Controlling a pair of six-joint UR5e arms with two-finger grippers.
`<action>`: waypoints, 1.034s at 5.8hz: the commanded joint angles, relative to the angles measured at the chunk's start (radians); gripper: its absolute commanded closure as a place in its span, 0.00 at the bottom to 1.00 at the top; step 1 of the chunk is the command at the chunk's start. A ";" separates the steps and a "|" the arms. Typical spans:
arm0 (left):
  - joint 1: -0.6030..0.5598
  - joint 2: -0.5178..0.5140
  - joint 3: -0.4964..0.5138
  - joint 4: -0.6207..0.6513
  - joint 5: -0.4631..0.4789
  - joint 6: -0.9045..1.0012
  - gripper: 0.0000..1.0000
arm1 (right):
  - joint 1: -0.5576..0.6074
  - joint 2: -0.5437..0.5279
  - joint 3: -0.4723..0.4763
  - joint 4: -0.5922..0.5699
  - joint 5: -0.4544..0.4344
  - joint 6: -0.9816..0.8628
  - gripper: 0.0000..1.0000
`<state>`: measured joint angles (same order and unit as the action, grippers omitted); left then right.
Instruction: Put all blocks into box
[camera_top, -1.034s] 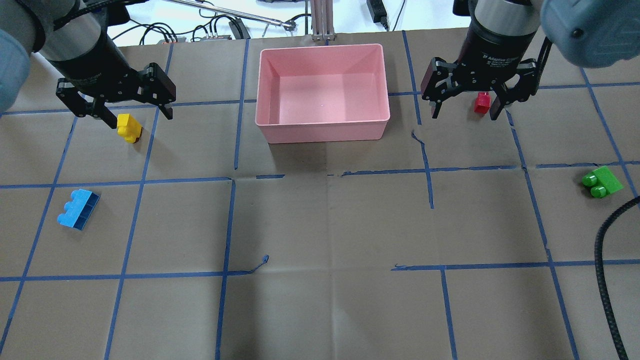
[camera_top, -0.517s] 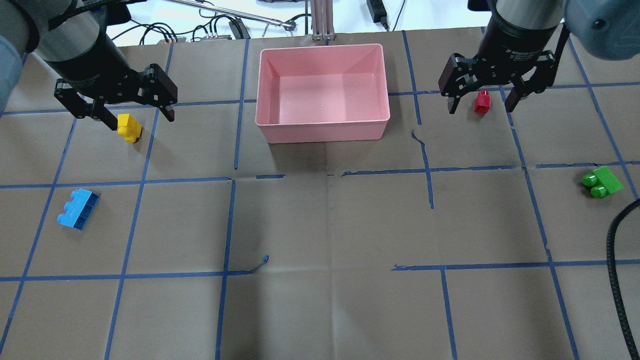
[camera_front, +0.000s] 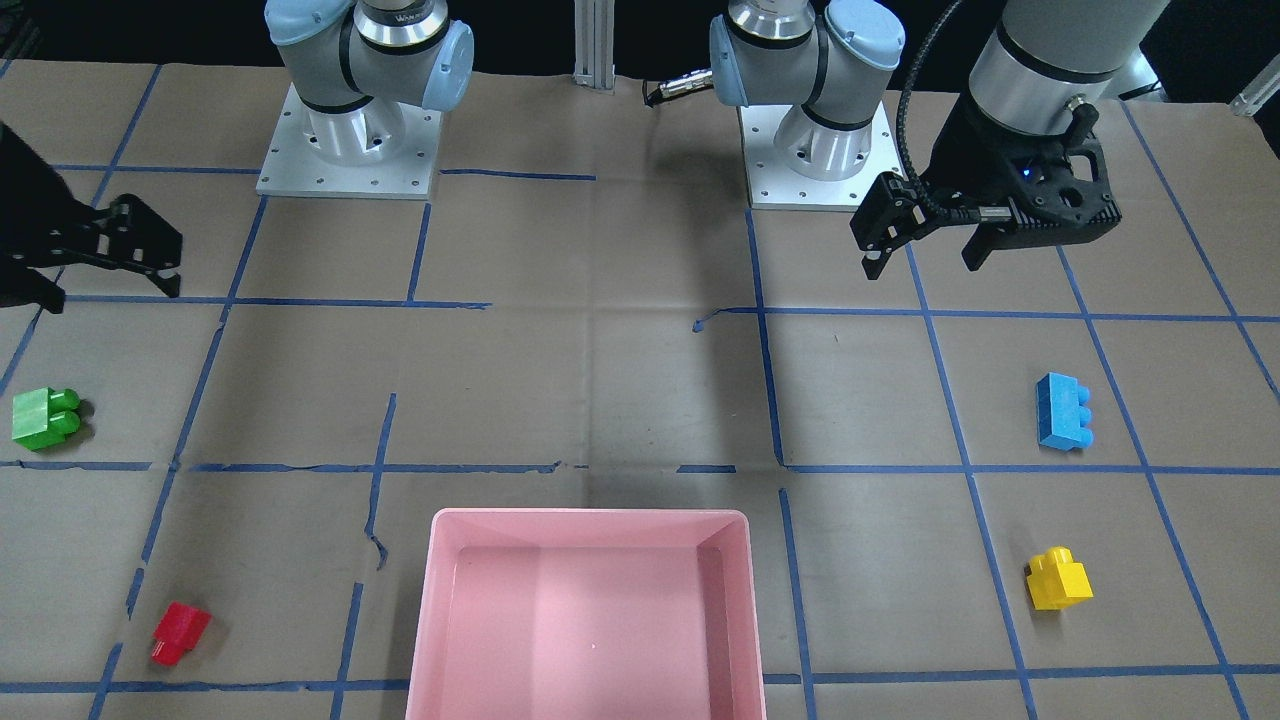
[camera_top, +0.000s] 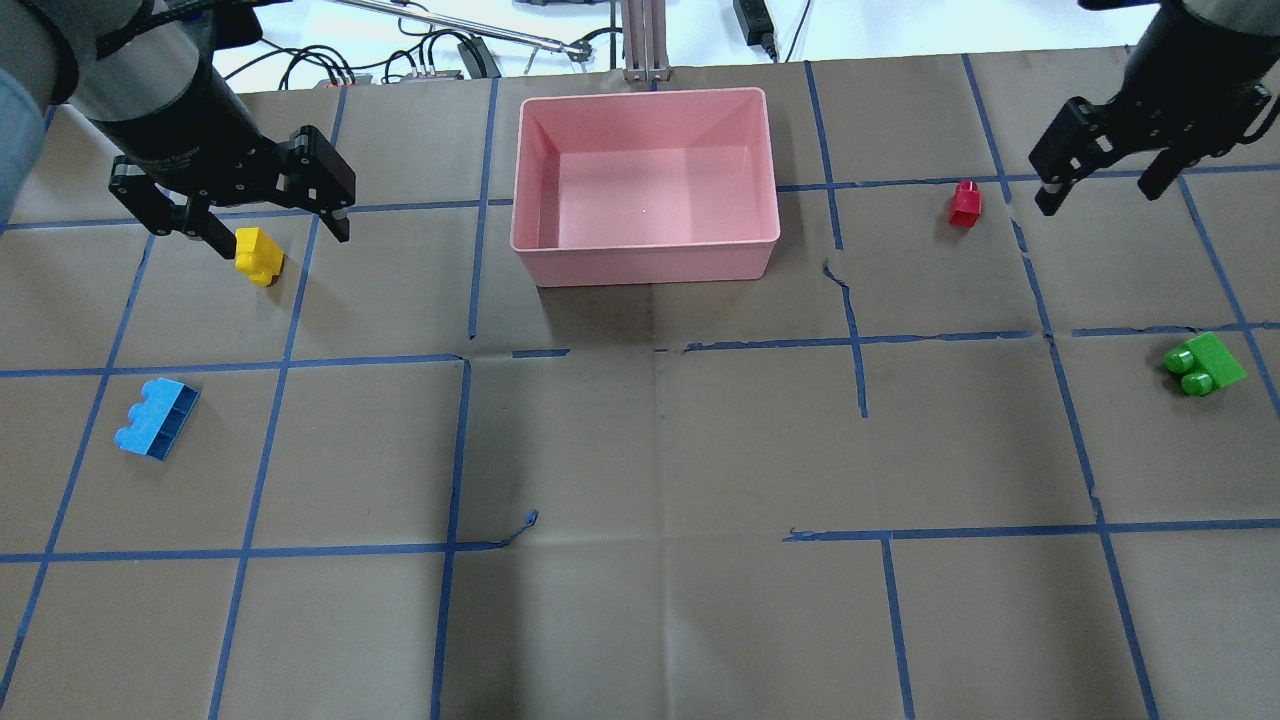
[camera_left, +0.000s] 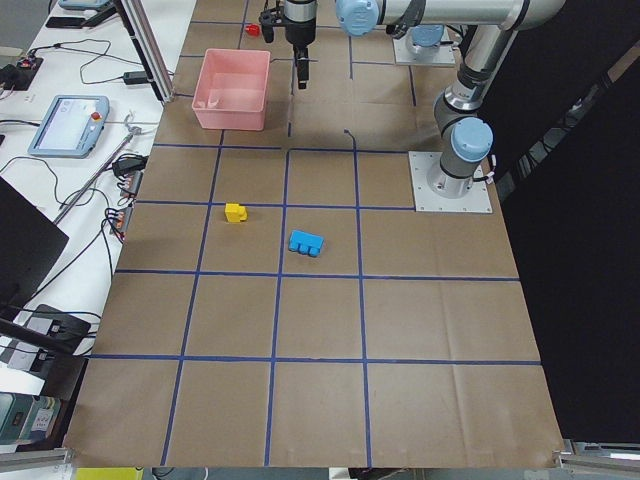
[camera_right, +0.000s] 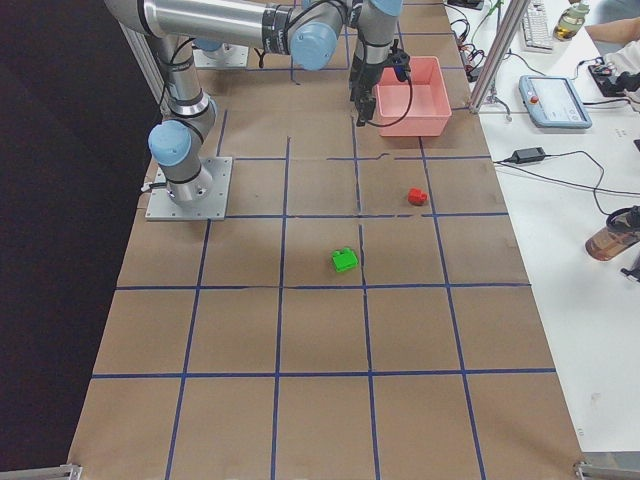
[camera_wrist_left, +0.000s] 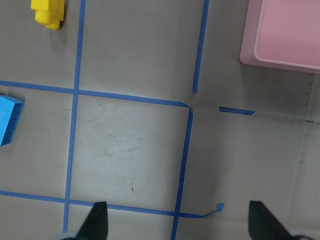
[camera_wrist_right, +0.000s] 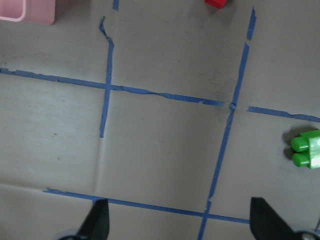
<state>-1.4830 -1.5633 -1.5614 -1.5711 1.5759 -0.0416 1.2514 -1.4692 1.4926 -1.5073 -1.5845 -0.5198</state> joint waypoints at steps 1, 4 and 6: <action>0.003 0.000 0.000 -0.001 0.001 0.000 0.00 | -0.184 0.052 0.002 -0.112 -0.031 -0.353 0.00; 0.166 -0.018 -0.035 -0.004 0.044 0.147 0.00 | -0.337 0.229 0.023 -0.230 -0.029 -0.563 0.00; 0.283 -0.094 -0.083 0.054 0.044 0.483 0.01 | -0.362 0.326 0.163 -0.483 -0.026 -0.631 0.00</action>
<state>-1.2576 -1.6152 -1.6243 -1.5482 1.6196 0.3362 0.8981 -1.1824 1.5867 -1.8729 -1.6120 -1.1254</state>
